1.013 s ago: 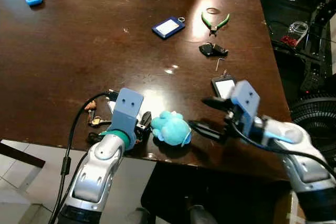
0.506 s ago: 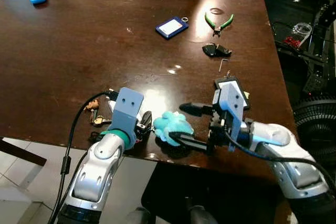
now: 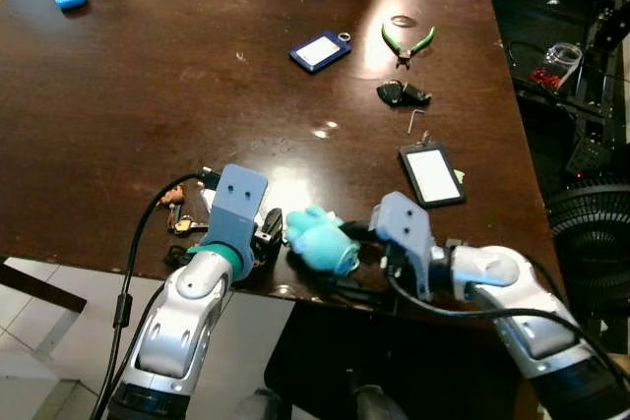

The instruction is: Hang keys on a hook

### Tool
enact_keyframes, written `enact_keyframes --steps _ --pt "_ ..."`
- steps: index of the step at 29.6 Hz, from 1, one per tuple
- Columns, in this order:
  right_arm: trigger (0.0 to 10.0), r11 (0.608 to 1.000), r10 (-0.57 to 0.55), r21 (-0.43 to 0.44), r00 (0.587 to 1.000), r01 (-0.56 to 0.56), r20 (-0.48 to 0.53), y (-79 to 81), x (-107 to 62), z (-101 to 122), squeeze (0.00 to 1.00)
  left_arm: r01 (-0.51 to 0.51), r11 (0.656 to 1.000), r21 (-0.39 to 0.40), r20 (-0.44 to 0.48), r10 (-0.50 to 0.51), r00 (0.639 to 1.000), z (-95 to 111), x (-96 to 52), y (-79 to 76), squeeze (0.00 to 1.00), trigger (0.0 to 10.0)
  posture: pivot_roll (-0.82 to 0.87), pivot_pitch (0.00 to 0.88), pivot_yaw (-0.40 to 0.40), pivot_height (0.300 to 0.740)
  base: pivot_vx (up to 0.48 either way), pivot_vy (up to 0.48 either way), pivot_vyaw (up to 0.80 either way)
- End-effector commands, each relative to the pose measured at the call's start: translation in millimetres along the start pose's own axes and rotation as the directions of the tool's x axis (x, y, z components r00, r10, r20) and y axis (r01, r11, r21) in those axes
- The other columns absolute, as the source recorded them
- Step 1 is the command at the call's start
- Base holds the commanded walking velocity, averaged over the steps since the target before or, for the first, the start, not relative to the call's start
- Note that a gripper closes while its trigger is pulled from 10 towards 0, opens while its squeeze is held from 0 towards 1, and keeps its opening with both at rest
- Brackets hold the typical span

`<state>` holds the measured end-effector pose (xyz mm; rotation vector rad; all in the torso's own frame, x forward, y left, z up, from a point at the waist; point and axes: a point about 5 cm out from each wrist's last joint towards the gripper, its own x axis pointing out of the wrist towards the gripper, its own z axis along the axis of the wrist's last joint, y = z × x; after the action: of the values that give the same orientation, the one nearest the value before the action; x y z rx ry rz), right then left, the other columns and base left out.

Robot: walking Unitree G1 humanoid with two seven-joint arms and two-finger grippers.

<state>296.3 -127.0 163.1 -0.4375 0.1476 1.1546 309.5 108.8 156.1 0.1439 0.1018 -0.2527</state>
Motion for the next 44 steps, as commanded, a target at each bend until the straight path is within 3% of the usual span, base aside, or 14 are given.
enact_keyframes --steps 1,2,3,4,5,6,17,35,36,39,40,41,42,44 --pt "10.0 0.999 0.026 0.026 0.999 -0.025 -0.038 6.2 6.5 -10.7 0.00 -0.006 1.000 -0.011 -0.073 0.006 0.997 -17.2 -2.9 0.8 0.00 10.0 -0.06 0.245 0.108 0.740 0.000 0.000 0.00" --pt "5.9 0.999 0.024 0.031 0.999 -0.023 -0.036 6.2 9.5 -11.5 0.00 -0.008 1.000 -0.010 -0.074 0.007 0.997 -17.5 -3.1 0.9 0.00 10.0 -0.06 0.243 0.108 0.740 0.000 0.000 0.00" --pt "5.9 0.999 0.024 0.031 0.999 -0.023 -0.036 6.2 9.5 -11.5 0.00 -0.008 1.000 -0.010 -0.074 0.007 0.997 -17.5 -3.1 0.9 0.00 10.0 -0.06 0.243 0.108 0.740 0.000 0.000 0.00" --pt "4.3 0.999 0.016 0.036 1.000 -0.015 -0.027 5.3 12.0 -11.2 0.00 -0.009 1.000 -0.010 -0.074 0.008 0.997 -17.8 -3.3 0.8 0.00 10.0 -0.06 0.241 0.107 0.740 0.000 0.000 0.00" --pt "4.3 0.999 0.016 0.036 1.000 -0.015 -0.027 5.3 12.0 -11.2 0.00 -0.009 1.000 -0.010 -0.074 0.008 0.997 -17.8 -3.3 0.8 0.00 10.0 -0.06 0.241 0.107 0.740 0.000 0.000 0.00" --pt "0.0 0.999 -0.004 0.040 1.000 0.005 -0.013 3.1 14.1 -9.7 0.00 -0.012 1.000 -0.010 -0.075 0.011 0.997 -18.1 -3.5 1.0 0.00 10.0 -0.05 0.239 0.106 0.740 0.000 0.000 0.00" --pt "0.0 0.996 -0.081 0.047 0.996 0.078 0.049 -7.1 13.0 -1.5 0.00 -0.014 1.000 -0.011 -0.075 0.013 0.997 -18.6 -2.9 1.0 0.00 10.0 -0.06 0.241 0.106 0.740 0.000 0.000 0.00" --pt "0.0 0.972 -0.232 0.083 0.936 0.218 0.263 -25.5 -3.7 41.4 0.00 -0.020 1.000 -0.004 -0.071 0.020 0.997 -18.5 1.5 4.4 0.00 10.0 -0.07 0.213 0.110 0.740 0.000 0.000 0.00" --pt "10.0 0.957 -0.290 0.085 0.912 0.277 0.291 -29.4 -5.7 47.8 0.00 -0.027 1.000 -0.006 -0.064 0.027 0.998 -16.6 1.0 5.8 0.00 10.0 -0.07 0.210 0.110 0.740 0.000 0.000 0.00" --pt "10.0 0.885 -0.463 0.135 0.808 0.447 0.365 -41.6 -13.2 61.5 0.00 -0.066 0.998 -0.013 -0.005 0.066 0.998 -3.7 -2.3 13.1 0.00 10.0 -0.07 0.190 0.115 0.740 0.000 0.000 0.00" --pt "10.0 0.885 -0.463 0.135 0.808 0.447 0.365 -41.6 -13.2 61.5 0.00 -0.066 0.998 -0.013 -0.005 0.066 0.998 -3.7 -2.3 13.1 0.00 10.0 -0.07 0.190 0.115 0.740 0.000 0.000 0.00" --pt "10.0 0.830 -0.555 0.201 0.736 0.520 0.388 -46.0 -18.2 63.5 0.00 -0.098 0.995 -0.006 0.055 0.098 0.994 7.8 -7.6 20.1 0.00 10.0 -0.07 0.179 0.115 0.740 0.000 0.000 0.00" --pt "10.0 0.830 -0.555 0.201 0.736 0.520 0.388 -46.0 -18.2 63.5 0.00 -0.098 0.995 -0.006 0.055 0.098 0.994 7.8 -7.6 20.1 0.00 10.0 -0.07 0.179 0.115 0.740 0.000 0.000 0.00" --pt "10.0 0.736 -0.677 0.329 0.632 0.592 0.378 -47.8 -25.2 55.9 0.00 -0.152 0.988 0.020 0.136 0.148 0.980 21.4 -20.6 31.4 0.00 10.0 -0.07 0.162 0.113 0.740 0.000 0.000 0.00"
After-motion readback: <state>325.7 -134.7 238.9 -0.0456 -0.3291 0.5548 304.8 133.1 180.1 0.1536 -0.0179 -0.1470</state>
